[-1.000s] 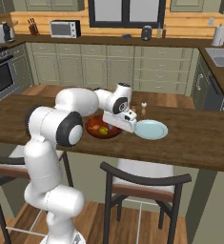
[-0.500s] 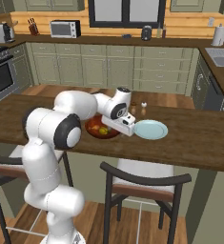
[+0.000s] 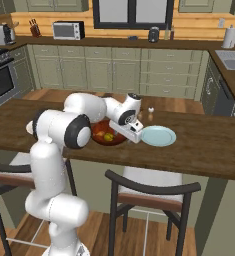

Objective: Pick the chicken drumstick and lemon from their plates and place them in the bowl. Then put the bowl in the fridge.

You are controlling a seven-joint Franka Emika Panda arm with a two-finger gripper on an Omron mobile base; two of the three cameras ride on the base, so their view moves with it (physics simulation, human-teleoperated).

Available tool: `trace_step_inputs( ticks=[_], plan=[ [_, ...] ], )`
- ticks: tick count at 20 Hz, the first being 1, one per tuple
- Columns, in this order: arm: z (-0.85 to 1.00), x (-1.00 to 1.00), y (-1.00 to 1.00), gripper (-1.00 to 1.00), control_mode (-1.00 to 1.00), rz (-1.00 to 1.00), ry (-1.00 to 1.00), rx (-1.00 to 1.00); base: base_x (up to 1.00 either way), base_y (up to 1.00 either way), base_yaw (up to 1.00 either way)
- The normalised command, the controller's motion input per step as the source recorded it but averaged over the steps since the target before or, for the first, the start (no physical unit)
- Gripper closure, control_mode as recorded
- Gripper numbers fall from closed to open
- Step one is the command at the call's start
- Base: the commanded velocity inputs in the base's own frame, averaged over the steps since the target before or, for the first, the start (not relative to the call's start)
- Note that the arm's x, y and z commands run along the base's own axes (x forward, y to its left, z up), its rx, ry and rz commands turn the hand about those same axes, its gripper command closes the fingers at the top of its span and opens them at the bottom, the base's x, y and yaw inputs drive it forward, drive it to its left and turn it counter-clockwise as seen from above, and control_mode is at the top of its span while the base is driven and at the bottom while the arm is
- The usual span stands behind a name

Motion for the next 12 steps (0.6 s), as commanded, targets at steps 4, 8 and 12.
trace_step_inputs(
  ticks=[4, 8, 12],
  plan=[
    [-0.20, 0.40, 0.00, -1.00, -1.00, -0.03, 0.00, 0.04, 0.00, 0.00, 0.00],
    [-0.21, 0.43, 0.00, -1.00, -1.00, -0.03, 0.00, 0.02, 0.00, 0.00, 0.00],
    [-0.42, 0.38, 0.00, -1.00, -1.00, -0.02, 0.01, 0.00, 0.00, 0.00, 0.00]
  ],
)
